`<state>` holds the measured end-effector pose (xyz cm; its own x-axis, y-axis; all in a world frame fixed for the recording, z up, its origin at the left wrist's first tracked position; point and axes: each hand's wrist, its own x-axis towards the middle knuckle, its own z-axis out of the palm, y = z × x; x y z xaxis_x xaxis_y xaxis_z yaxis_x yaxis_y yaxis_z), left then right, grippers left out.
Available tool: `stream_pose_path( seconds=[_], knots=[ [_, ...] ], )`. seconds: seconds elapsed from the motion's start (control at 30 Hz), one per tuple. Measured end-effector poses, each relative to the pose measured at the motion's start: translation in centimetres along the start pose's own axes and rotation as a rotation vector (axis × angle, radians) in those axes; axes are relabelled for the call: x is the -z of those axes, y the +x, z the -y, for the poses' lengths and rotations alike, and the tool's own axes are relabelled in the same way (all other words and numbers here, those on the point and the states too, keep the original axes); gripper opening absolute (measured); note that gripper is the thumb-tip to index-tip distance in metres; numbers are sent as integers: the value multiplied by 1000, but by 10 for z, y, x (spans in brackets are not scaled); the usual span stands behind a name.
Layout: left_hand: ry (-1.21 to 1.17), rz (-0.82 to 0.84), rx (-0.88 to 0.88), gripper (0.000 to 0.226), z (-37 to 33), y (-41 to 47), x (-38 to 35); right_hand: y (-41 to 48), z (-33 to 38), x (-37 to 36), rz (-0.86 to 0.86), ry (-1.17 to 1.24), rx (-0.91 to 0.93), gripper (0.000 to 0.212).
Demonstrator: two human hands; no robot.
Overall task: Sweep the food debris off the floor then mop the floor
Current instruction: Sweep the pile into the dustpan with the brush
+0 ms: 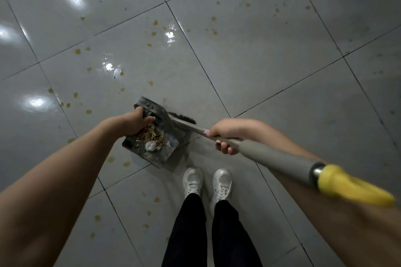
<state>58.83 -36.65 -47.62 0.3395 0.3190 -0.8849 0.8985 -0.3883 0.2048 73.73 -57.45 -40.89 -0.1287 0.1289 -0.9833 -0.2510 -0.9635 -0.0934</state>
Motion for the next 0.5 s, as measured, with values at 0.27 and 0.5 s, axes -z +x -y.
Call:
stream_pose_path(
  seconds=[0.27, 0.5],
  knots=[
    [95, 15, -47, 36, 15, -7, -10, -51, -7, 69, 110, 302, -72, 15],
    [98, 38, -107, 32, 14, -10, -18, -28, -7, 23, -141, 169, 27, 29]
  ],
)
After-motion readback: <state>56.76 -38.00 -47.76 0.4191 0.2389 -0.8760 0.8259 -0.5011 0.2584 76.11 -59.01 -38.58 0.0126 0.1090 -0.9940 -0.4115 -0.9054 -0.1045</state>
